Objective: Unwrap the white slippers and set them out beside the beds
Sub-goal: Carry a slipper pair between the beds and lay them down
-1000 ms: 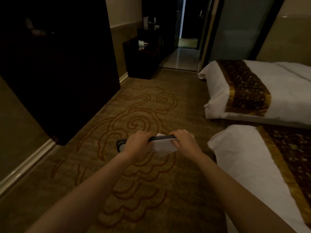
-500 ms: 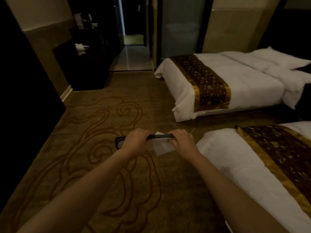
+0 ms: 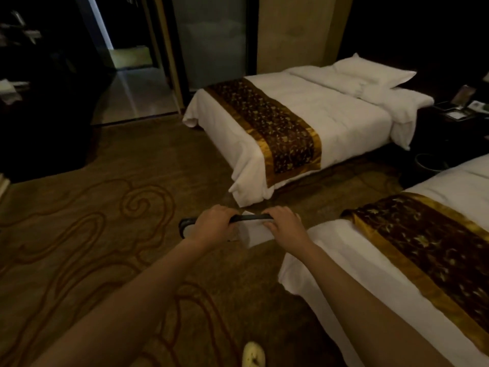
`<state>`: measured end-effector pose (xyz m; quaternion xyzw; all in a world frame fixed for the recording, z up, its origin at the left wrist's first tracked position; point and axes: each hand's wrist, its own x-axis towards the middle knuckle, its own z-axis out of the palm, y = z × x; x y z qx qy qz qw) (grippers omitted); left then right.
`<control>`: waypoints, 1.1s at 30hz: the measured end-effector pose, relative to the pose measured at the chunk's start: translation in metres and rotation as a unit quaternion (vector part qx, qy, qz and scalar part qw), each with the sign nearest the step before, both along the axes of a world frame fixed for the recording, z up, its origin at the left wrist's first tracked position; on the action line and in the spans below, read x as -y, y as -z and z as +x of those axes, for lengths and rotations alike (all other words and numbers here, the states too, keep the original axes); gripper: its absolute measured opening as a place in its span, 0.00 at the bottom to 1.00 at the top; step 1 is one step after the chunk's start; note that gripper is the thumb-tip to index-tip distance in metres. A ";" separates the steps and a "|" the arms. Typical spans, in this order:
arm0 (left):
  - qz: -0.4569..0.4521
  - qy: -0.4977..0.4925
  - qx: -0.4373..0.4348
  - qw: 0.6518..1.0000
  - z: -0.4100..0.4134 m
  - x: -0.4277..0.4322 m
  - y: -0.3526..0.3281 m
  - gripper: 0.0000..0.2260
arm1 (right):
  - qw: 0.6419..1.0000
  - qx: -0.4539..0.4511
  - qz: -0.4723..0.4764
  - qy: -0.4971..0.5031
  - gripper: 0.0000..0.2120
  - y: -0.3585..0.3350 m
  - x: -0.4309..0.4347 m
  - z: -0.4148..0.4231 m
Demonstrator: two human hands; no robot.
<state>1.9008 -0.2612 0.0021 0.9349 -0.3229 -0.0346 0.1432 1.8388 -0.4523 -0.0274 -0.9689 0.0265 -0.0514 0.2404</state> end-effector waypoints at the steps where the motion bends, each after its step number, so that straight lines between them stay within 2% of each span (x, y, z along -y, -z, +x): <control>1: 0.002 0.005 -0.005 1.000 0.022 0.010 -0.002 0.11 | 1.000 -0.002 0.001 0.005 0.12 -0.001 0.009 0.020; 11: -0.008 0.065 -0.052 0.997 0.197 0.101 -0.010 0.06 | 0.998 -0.028 -0.012 0.048 0.13 -0.017 0.090 0.172; 23: -0.003 0.233 -0.011 0.972 0.442 0.260 -0.001 0.06 | 0.972 -0.035 0.010 0.233 0.15 -0.004 0.204 0.358; 28: 0.025 0.308 -0.044 0.950 0.491 0.333 0.013 0.06 | 0.952 -0.054 0.018 0.301 0.14 0.008 0.252 0.384; 33: 0.011 0.349 -0.073 0.934 0.521 0.416 0.028 0.06 | 0.937 -0.072 0.004 0.342 0.14 0.018 0.324 0.411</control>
